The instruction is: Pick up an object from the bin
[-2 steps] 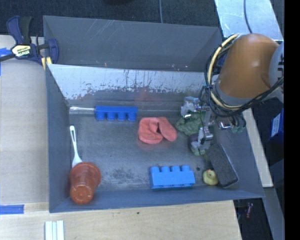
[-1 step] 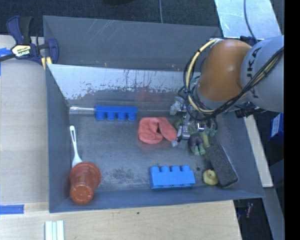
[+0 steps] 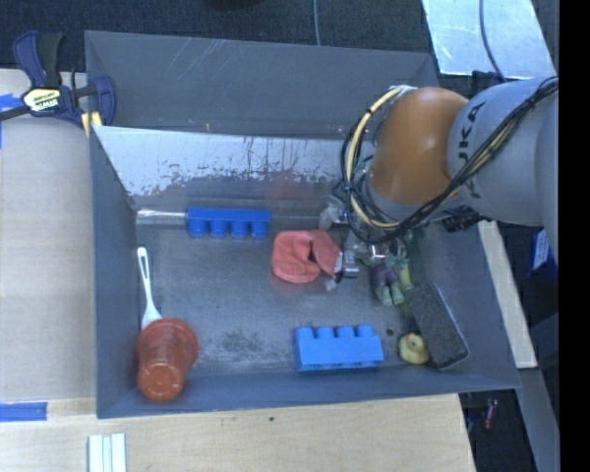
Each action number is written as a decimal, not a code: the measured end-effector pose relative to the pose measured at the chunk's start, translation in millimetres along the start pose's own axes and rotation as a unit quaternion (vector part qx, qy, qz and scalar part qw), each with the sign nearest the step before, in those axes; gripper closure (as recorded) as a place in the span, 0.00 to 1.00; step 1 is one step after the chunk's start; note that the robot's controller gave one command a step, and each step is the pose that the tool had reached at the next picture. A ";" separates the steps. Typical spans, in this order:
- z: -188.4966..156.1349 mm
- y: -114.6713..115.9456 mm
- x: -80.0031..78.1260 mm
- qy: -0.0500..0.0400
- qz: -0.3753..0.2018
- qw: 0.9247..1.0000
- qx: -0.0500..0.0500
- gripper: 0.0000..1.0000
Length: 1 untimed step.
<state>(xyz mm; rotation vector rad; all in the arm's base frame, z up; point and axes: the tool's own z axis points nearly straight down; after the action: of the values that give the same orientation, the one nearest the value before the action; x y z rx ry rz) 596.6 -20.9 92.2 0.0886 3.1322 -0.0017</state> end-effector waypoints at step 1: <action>20.5 19.5 2.5 -0.001 0.168 0.986 -0.001 1.00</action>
Offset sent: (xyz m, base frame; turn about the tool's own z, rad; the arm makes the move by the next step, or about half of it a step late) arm 0.0000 0.0000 0.0000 0.0000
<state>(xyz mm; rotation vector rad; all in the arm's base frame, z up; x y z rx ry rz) 595.3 -1.4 71.7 0.6117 3.0715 0.0040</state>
